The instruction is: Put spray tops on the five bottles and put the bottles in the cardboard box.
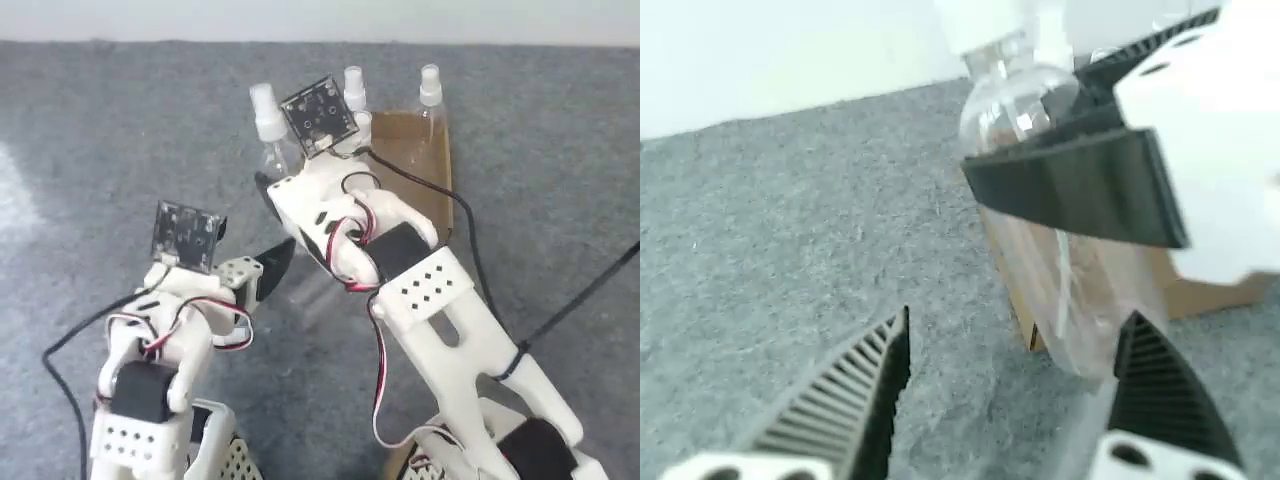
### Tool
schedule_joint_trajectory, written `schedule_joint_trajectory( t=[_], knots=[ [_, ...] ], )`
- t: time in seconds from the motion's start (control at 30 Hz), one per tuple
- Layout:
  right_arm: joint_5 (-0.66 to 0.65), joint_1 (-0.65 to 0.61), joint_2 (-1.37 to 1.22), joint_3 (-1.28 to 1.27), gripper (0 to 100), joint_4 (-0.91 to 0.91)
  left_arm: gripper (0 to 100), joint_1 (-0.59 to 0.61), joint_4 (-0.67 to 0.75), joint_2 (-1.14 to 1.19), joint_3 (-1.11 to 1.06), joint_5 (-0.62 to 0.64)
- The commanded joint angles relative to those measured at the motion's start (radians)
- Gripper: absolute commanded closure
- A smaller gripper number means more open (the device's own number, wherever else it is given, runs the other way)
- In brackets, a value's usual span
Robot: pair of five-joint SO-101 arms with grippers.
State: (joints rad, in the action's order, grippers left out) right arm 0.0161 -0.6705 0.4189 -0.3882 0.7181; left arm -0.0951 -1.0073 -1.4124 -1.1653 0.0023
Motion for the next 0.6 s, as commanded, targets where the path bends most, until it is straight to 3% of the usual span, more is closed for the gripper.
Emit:
schedule_joint_trajectory(
  t=[0.0, 0.4, 0.57],
  knots=[
    [0.009, -0.036, 0.124, 0.071, 99.4, 0.087, 69, -0.003, 0.060, -0.028, -0.030, -0.029],
    [0.005, -0.028, 0.297, 0.069, 99.4, 0.259, 70, -0.003, 0.058, -0.028, -0.036, -0.028],
    [-0.002, 0.143, 0.271, 0.071, 99.4, 0.254, 70, -0.006, 0.025, -0.035, -0.038, -0.028]
  ],
)
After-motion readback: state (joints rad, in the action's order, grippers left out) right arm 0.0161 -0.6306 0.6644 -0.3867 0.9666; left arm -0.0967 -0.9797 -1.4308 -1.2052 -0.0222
